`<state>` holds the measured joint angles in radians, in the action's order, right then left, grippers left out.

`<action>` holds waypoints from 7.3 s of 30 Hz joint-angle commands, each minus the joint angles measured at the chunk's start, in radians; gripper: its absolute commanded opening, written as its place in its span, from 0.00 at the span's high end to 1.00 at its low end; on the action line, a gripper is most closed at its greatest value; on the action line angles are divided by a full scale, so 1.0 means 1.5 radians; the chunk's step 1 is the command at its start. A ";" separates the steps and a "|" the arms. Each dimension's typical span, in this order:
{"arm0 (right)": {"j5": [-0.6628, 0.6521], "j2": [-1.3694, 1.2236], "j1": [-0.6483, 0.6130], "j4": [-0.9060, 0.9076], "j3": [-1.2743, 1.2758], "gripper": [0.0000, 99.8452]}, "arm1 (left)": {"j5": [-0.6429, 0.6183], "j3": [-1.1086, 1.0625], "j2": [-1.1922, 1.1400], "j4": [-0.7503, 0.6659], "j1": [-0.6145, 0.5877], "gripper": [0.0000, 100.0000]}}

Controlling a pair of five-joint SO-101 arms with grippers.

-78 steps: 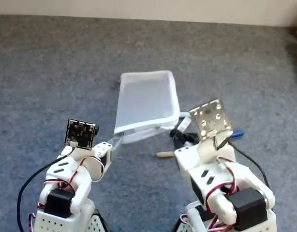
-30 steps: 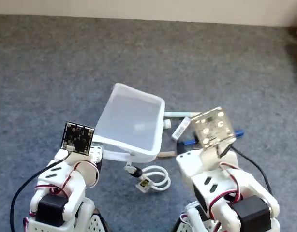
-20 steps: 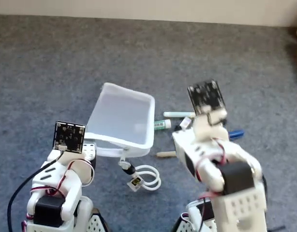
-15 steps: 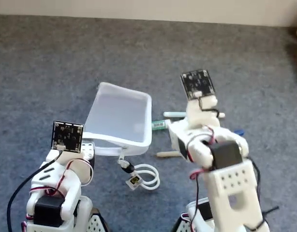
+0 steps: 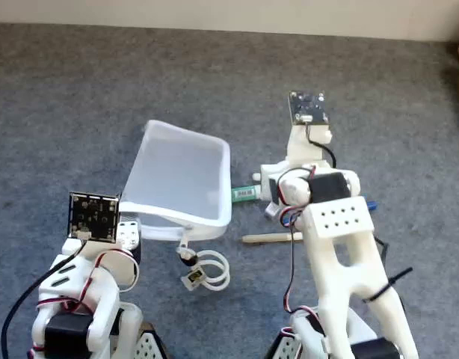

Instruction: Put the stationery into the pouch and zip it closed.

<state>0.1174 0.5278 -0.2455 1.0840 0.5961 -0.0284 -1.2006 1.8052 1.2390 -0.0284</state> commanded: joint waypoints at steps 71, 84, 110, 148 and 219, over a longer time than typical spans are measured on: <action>0.307 -0.631 0.075 0.141 -0.460 0.99 | -0.095 0.435 -0.615 0.086 0.018 0.99; 0.124 -0.435 0.070 0.236 -0.456 0.99 | -0.098 0.438 -0.615 0.086 0.018 0.99; 0.124 0.013 -0.018 0.276 -0.251 0.99 | -0.098 0.440 -0.615 0.086 0.018 0.99; 0.023 0.465 -0.334 -0.301 0.100 0.99 | -0.098 0.439 -0.615 0.086 0.018 0.99; -0.243 0.496 -0.360 -0.866 0.571 0.87 | -0.098 0.436 -0.615 0.086 -0.007 0.99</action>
<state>-0.2432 1.2275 -0.7702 -0.2140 1.4507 -0.1634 -0.5531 0.8830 1.3924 -0.0100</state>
